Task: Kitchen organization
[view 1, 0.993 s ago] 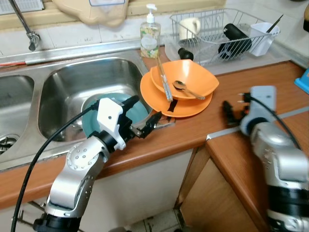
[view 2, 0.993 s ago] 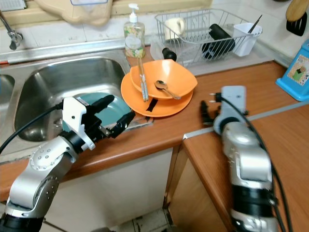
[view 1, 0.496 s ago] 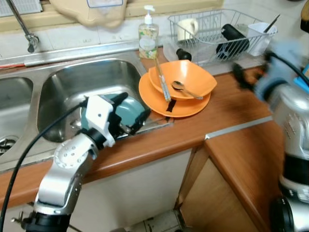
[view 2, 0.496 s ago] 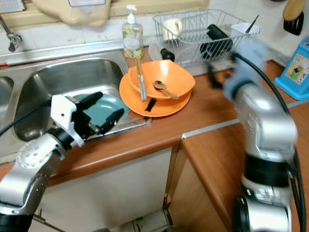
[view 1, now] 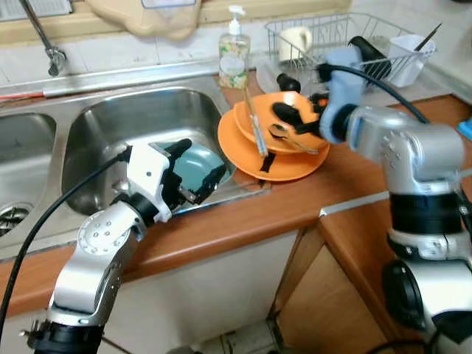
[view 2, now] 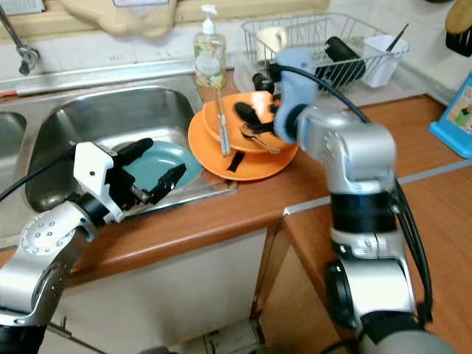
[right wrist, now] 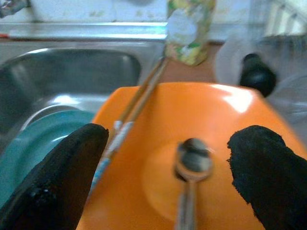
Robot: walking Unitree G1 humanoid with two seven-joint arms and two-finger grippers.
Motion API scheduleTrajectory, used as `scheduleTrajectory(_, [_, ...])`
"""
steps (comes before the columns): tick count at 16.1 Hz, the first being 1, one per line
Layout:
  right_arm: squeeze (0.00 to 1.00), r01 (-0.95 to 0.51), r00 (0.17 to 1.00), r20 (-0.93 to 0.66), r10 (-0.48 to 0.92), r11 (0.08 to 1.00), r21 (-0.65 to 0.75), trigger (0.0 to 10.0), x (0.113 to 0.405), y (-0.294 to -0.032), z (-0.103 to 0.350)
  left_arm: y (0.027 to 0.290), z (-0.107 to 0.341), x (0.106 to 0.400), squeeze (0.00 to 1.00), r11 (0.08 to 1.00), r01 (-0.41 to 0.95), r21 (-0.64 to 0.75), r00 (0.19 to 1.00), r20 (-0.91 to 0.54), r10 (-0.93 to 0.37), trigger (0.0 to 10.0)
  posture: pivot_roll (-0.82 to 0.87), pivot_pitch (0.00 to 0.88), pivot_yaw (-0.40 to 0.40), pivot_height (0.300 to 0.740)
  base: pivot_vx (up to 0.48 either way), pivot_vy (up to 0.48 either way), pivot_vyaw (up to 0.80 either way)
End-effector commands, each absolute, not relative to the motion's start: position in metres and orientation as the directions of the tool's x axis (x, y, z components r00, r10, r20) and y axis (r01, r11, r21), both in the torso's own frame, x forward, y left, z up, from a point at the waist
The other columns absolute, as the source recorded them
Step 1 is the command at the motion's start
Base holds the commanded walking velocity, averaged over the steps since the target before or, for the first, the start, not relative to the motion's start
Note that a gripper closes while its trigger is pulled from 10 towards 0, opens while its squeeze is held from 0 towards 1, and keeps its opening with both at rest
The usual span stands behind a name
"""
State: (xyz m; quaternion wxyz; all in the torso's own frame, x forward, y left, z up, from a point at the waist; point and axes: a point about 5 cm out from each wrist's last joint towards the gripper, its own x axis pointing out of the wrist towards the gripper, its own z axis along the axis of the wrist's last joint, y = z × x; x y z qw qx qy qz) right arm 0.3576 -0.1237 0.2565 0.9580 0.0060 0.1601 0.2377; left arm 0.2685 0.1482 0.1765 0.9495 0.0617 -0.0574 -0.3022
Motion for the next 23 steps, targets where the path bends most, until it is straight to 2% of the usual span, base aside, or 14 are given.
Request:
scheduleTrajectory(1, [0.00,-0.476,0.811,-0.328,0.484,0.873,0.109,8.7,0.359,-0.119,0.257,0.152,0.178,0.268,0.00,0.811,0.560,0.168,0.814,0.073,-0.577,10.0,-0.07,0.000,-0.003,0.740,0.000,0.000,0.00])
scheduleTrajectory(2, [0.00,-0.502,0.785,-0.341,0.518,0.853,0.141,5.5,0.362,-0.113,0.256,0.152,0.178,0.267,0.00,0.812,0.559,0.169,0.814,0.073,-0.576,10.0,-0.07,0.000,-0.008,0.740,0.000,0.000,0.00])
scheduleTrajectory(3, [0.00,-0.514,0.772,-0.344,0.535,0.843,0.156,5.5,0.362,-0.110,0.256,0.152,0.178,0.267,0.00,0.812,0.558,0.170,0.815,0.073,-0.575,10.0,-0.07,0.000,-0.008,0.740,0.000,0.000,0.00])
scheduleTrajectory(4, [0.00,-0.527,0.758,-0.352,0.549,0.834,0.166,4.5,0.363,-0.106,0.255,0.152,0.178,0.267,0.00,0.812,0.557,0.172,0.815,0.073,-0.575,10.0,-0.06,0.000,-0.010,0.740,0.000,0.000,0.00])
scheduleTrajectory(7, [0.00,-0.543,0.730,-0.380,0.568,0.820,0.183,4.5,0.368,-0.096,0.251,0.153,0.178,0.267,0.00,0.813,0.555,0.177,0.816,0.072,-0.573,10.0,-0.06,0.000,-0.013,0.740,0.000,0.000,0.00])
scheduleTrajectory(8, [0.00,-0.537,0.719,-0.400,0.568,0.820,0.198,4.1,0.372,-0.091,0.247,0.154,0.179,0.267,0.00,0.813,0.554,0.181,0.817,0.072,-0.573,10.0,-0.06,0.000,-0.014,0.740,0.000,0.000,0.00])
scheduleTrajectory(9, [0.00,-0.535,0.716,-0.406,0.568,0.820,0.203,4.1,0.373,-0.090,0.246,0.154,0.179,0.267,0.00,0.813,0.554,0.182,0.817,0.072,-0.573,10.0,-0.06,0.000,-0.014,0.740,0.000,0.000,0.00])
scheduleTrajectory(10, [0.00,-0.527,0.714,-0.420,0.561,0.825,0.206,1.5,0.376,-0.088,0.243,0.154,0.179,0.267,0.00,0.814,0.552,0.183,0.817,0.074,-0.571,10.0,-0.05,0.000,-0.017,0.740,0.000,0.000,0.00])
scheduleTrajectory(12, [0.00,-0.517,0.716,-0.429,0.551,0.831,0.206,1.6,0.378,-0.087,0.239,0.153,0.178,0.266,0.00,0.813,0.553,0.181,0.817,0.075,-0.572,10.0,-0.05,0.000,-0.021,0.740,0.000,0.000,0.00])
scheduleTrajectory(17, [0.00,-0.487,0.721,-0.428,0.545,0.838,0.246,0.5,0.382,-0.090,0.234,0.152,0.178,0.266,0.00,0.809,0.560,0.181,0.812,0.077,-0.579,10.0,-0.05,0.000,-0.020,0.740,0.000,0.000,0.00])
scheduleTrajectory(23, [0.00,-0.479,0.720,-0.426,0.547,0.837,0.265,0.4,0.384,-0.092,0.233,0.151,0.178,0.266,0.00,0.809,0.560,0.181,0.812,0.077,-0.579,10.0,-0.05,0.000,-0.018,0.740,0.000,0.000,0.00])
